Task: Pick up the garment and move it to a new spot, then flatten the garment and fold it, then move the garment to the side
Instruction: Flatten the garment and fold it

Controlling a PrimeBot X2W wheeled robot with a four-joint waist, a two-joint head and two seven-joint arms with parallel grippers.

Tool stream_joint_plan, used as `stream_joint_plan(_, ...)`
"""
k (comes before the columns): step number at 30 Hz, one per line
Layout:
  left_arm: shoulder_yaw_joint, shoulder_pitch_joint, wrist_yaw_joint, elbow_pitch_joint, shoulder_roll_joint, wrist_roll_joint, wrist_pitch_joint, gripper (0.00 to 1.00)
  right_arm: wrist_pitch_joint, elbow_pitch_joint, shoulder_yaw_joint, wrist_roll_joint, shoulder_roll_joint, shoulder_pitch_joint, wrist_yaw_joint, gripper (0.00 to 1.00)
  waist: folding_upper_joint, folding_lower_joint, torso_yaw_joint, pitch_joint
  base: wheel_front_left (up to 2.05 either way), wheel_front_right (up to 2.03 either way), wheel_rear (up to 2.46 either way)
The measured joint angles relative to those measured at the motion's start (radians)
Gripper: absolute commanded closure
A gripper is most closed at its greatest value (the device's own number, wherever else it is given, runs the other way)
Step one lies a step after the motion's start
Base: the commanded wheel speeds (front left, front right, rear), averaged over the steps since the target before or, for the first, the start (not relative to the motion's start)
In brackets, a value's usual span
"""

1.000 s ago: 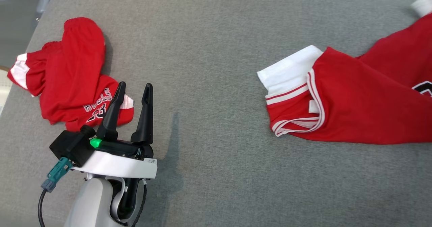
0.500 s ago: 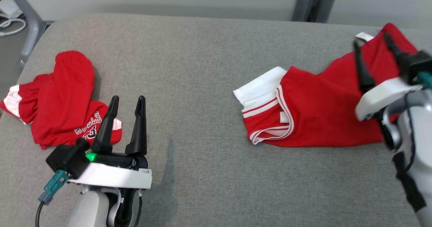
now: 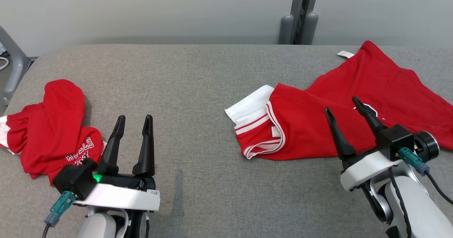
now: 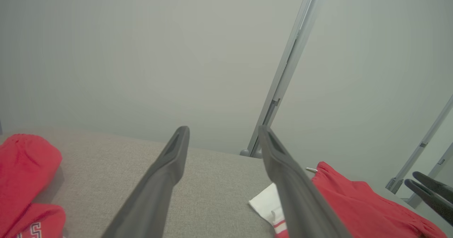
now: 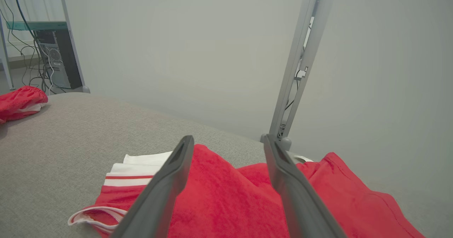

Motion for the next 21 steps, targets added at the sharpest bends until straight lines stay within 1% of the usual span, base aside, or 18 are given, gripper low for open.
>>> stream_joint_plan(4,-0.008,0.007,0.0,0.0,0.0,0.005,0.0,0.0,0.0,0.009,-0.001,-0.002,-0.001,0.004,0.0,0.0,0.0,0.0001,0.005,0.0,0.0,0.0,0.0)
stream_joint_plan(7,-0.017,0.006,-0.001,0.001,0.0,0.01,0.0,0.0,0.008,0.07,0.013,0.012,-0.019,-0.014,0.0,0.0,0.0,0.0,0.02,0.005,0.0,0.0,0.0)
stream_joint_plan(11,-0.04,-0.005,-0.006,0.0,0.0,0.027,0.0,0.0,0.047,0.139,0.051,0.052,-0.052,-0.1,0.0,0.0,0.0,0.0,0.052,0.021,0.0,0.0,0.0)
stream_joint_plan(13,-0.045,-0.005,-0.006,0.002,0.001,0.026,0.0,0.0,0.06,0.173,0.075,0.09,-0.065,-0.141,0.0,0.0,0.0,0.0,0.071,0.03,0.0,0.0,0.0)
stream_joint_plan(14,-0.048,-0.005,-0.007,0.003,0.001,0.026,0.0,0.0,0.069,0.187,0.091,0.112,-0.073,-0.161,0.0,0.0,0.0,0.0,0.081,0.036,0.0,0.0,0.0)
stream_joint_plan(16,-0.054,-0.008,-0.008,0.008,0.001,0.017,0.0,0.0,0.088,0.221,0.15,0.122,-0.114,-0.207,0.0,0.0,0.0,0.0,0.102,0.048,0.0,0.0,0.0)
stream_joint_plan(21,-0.066,-0.03,-0.013,0.013,0.0,0.007,0.0,0.0,0.136,0.302,0.261,0.226,-0.187,-0.311,0.0,0.0,0.0,0.0,0.16,0.081,0.0,0.0,0.0)
